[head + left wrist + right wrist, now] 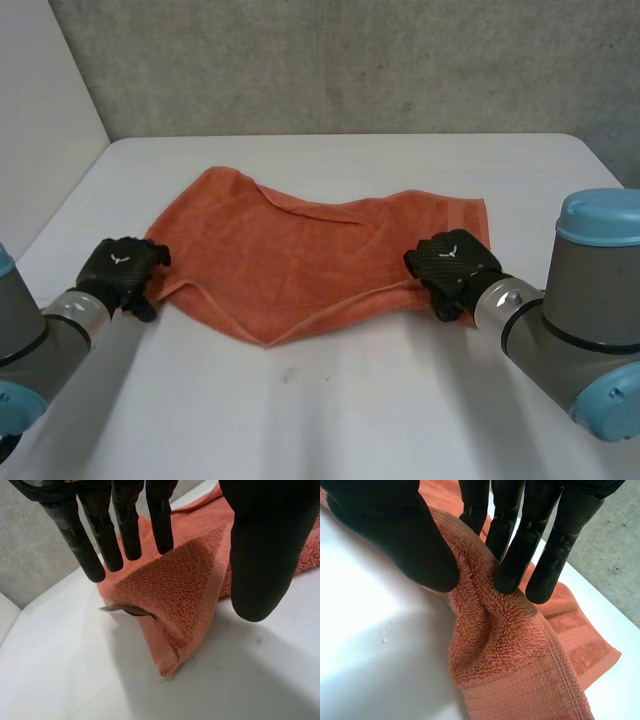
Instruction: Fold the laundry
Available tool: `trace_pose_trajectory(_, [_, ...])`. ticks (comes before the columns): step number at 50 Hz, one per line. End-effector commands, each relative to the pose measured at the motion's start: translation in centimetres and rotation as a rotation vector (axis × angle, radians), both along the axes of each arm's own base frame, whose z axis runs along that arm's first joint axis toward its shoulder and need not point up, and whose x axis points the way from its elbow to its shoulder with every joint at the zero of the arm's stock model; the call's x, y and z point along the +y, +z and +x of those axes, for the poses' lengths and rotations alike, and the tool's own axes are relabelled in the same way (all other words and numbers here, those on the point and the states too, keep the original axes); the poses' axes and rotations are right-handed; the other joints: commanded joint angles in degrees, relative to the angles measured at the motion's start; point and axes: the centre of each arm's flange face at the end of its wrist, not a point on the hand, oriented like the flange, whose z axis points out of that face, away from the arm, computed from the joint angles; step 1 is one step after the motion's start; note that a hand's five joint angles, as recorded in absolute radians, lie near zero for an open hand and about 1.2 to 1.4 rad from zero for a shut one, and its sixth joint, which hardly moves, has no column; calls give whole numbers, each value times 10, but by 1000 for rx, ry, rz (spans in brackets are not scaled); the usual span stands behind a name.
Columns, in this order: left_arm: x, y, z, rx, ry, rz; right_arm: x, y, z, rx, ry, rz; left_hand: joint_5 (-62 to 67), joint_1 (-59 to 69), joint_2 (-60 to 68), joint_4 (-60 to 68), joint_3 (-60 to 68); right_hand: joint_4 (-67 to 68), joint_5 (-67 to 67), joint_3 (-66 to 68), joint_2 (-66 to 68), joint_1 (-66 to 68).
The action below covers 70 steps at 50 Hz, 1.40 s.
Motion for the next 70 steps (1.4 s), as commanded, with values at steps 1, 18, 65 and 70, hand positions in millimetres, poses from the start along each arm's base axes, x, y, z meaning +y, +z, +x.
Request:
trace_pose_trajectory(1, [-10, -9, -5, -1, -13, -2, 2, -3, 0, 7, 4, 1, 85, 90, 88, 87, 89, 119, 149, 122, 136, 250])
trace_pose_trajectory(18, [-24, 21, -2, 3, 5, -143, 4, 2, -3, 49, 10, 23, 520, 526, 524, 522, 525, 119, 149, 122, 136, 250])
trace_pose_trajectory(65, [-12, 24, -3, 2, -7, -136, -35, 27, -93, -131, -250, 211, 520, 526, 524, 522, 525, -368, -339, -366, -351, -237])
trace_pose_trajectory(70, [-13, 25, -3, 3, -7, -141, -4, 16, -91, -154, -194, 260, 520, 526, 524, 522, 525, -370, -340, -367, -352, -239])
